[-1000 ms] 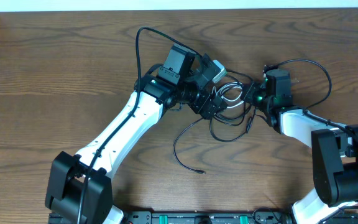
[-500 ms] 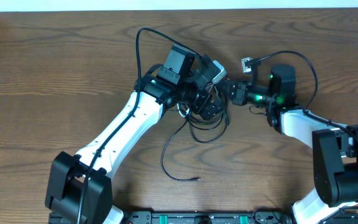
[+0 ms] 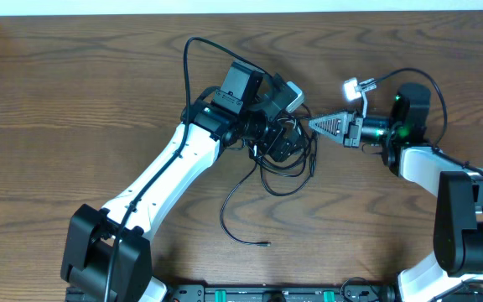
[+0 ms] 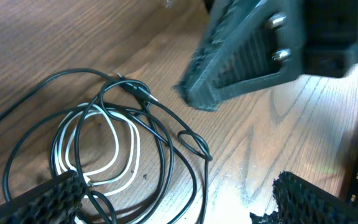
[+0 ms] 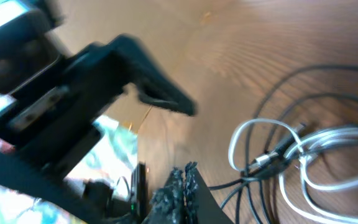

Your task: Untangle cables

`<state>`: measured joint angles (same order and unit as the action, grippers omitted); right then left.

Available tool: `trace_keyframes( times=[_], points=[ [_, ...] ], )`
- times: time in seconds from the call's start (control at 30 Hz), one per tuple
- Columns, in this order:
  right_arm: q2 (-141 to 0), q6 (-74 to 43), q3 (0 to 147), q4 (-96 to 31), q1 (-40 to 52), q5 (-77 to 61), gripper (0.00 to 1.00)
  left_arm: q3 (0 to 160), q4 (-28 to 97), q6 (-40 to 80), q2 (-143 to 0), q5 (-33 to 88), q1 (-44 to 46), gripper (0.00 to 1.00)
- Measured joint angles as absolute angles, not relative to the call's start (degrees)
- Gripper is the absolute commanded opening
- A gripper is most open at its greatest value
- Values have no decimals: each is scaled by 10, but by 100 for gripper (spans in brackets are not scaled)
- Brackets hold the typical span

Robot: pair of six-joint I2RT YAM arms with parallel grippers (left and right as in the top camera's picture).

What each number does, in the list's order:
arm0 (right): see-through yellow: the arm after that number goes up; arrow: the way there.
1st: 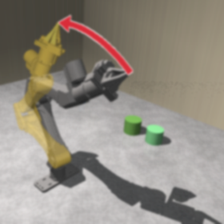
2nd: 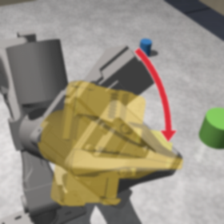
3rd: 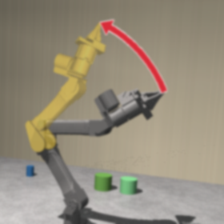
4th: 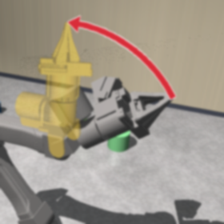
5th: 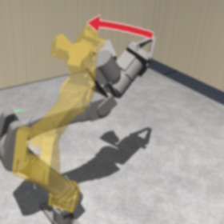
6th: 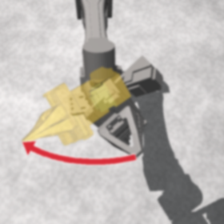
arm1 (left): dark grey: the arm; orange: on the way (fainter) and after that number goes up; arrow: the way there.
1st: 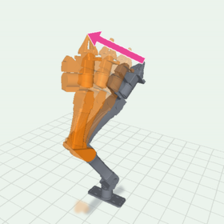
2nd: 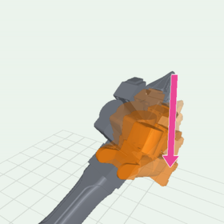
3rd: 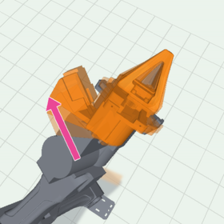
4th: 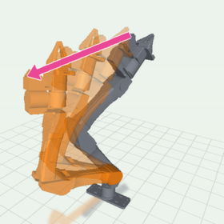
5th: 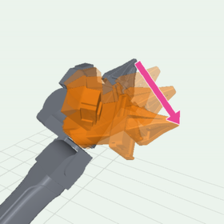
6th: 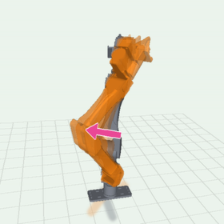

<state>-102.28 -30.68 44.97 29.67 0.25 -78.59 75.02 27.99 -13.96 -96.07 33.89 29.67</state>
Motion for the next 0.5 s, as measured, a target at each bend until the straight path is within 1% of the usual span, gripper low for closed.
trace_keyframes(
  times=[0.03, 0.1, 0.2, 0.33, 0.5],
  points=[
    [-1023, -305, 449, 276, 4, -769, 19, 750, 280, -140, -961, 339, 297, 98],
    [-1023, -295, 449, 227, 13, -724, 18, 750, 280, -140, -961, 339, 297, 98],
    [-1023, -289, 449, 183, 38, -651, 28, 750, 280, -140, -961, 339, 297, 98],
    [-1023, -290, 449, 165, 79, -542, 35, 750, 280, -140, -961, 339, 297, 98],
    [-1023, -310, 449, 160, 119, -400, 32, 750, 280, -140, -961, 339, 297, 98]
  ],
)
